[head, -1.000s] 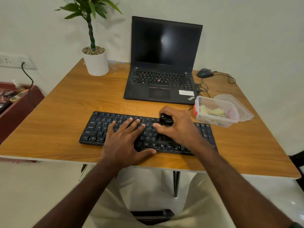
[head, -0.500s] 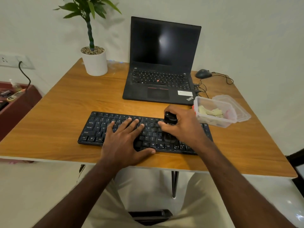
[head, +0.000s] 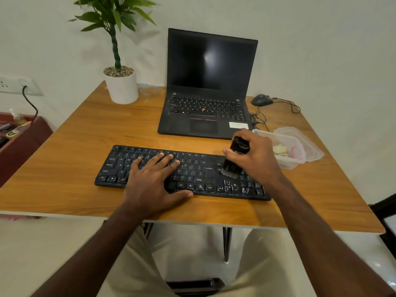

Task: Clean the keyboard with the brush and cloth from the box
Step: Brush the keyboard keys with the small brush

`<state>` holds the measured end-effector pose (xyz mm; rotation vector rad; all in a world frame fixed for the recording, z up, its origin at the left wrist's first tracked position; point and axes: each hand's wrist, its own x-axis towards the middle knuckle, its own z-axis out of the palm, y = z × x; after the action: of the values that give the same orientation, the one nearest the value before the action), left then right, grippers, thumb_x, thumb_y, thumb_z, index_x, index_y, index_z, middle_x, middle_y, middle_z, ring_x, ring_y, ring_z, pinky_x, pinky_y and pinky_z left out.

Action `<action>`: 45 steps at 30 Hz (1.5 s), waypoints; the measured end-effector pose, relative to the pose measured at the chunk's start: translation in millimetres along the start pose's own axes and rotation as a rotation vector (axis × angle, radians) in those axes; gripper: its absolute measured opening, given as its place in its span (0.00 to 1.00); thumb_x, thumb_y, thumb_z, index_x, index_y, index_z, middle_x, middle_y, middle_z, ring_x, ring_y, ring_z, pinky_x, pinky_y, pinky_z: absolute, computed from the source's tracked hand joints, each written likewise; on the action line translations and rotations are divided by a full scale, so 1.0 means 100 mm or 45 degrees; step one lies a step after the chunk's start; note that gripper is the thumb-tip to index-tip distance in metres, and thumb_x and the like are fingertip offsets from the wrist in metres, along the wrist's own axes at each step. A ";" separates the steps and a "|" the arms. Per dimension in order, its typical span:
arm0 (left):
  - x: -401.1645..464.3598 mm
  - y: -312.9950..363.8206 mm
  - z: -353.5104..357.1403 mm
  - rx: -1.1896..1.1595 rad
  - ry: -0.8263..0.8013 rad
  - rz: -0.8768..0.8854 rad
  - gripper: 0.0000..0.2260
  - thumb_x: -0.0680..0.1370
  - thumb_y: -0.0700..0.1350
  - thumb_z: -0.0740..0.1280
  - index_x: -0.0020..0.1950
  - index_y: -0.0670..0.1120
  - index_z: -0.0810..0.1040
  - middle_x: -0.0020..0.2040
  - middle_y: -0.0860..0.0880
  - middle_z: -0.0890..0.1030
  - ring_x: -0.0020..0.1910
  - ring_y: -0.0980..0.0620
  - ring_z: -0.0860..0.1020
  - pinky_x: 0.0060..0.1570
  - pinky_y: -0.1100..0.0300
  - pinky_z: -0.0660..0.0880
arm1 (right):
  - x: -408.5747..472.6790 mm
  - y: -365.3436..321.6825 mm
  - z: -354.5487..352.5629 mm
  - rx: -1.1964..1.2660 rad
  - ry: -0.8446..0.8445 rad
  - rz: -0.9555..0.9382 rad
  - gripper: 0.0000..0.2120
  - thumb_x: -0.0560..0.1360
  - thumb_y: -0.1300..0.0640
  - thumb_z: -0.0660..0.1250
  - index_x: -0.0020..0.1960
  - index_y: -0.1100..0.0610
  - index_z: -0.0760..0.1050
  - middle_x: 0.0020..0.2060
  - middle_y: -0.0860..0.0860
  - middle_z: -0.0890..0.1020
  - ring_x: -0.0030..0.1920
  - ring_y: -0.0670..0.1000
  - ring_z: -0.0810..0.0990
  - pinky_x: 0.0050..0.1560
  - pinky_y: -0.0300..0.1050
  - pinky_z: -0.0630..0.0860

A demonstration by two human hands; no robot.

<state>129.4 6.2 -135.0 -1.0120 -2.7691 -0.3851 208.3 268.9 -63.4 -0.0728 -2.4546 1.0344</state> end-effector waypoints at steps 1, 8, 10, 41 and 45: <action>0.01 -0.01 0.00 0.004 0.001 0.004 0.46 0.66 0.83 0.50 0.75 0.55 0.70 0.76 0.52 0.69 0.77 0.51 0.63 0.74 0.36 0.54 | -0.02 0.00 0.02 0.030 -0.012 -0.019 0.11 0.72 0.55 0.78 0.49 0.56 0.78 0.38 0.49 0.79 0.38 0.41 0.78 0.39 0.30 0.74; 0.03 0.00 -0.01 0.018 0.011 0.006 0.46 0.66 0.83 0.50 0.74 0.55 0.71 0.75 0.51 0.70 0.76 0.50 0.64 0.74 0.37 0.55 | -0.09 0.05 0.12 -0.108 -0.237 -0.178 0.10 0.73 0.53 0.77 0.48 0.52 0.77 0.36 0.44 0.78 0.38 0.46 0.79 0.36 0.38 0.76; 0.03 0.00 -0.01 0.015 0.013 -0.001 0.46 0.66 0.83 0.50 0.74 0.55 0.71 0.75 0.51 0.70 0.76 0.51 0.64 0.74 0.37 0.55 | -0.04 0.09 -0.03 -0.154 -0.277 -0.170 0.09 0.72 0.54 0.77 0.47 0.52 0.77 0.36 0.43 0.78 0.38 0.46 0.80 0.36 0.42 0.78; 0.00 0.03 0.00 0.051 0.014 0.010 0.46 0.68 0.82 0.49 0.74 0.54 0.71 0.75 0.51 0.70 0.76 0.50 0.64 0.74 0.36 0.56 | -0.11 0.14 0.22 0.251 0.049 -0.022 0.12 0.73 0.53 0.77 0.51 0.53 0.77 0.38 0.47 0.79 0.40 0.46 0.79 0.39 0.41 0.78; 0.01 0.03 0.00 0.043 0.025 0.011 0.46 0.68 0.82 0.49 0.73 0.53 0.72 0.74 0.50 0.71 0.76 0.49 0.65 0.73 0.36 0.57 | -0.10 0.13 0.08 0.077 -0.195 -0.079 0.11 0.73 0.52 0.77 0.49 0.52 0.77 0.37 0.45 0.79 0.38 0.45 0.78 0.39 0.41 0.77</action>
<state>130.4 8.7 -134.1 -1.0065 -2.7437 -0.3439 211.6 270.6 -81.4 0.1059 -2.5418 1.1234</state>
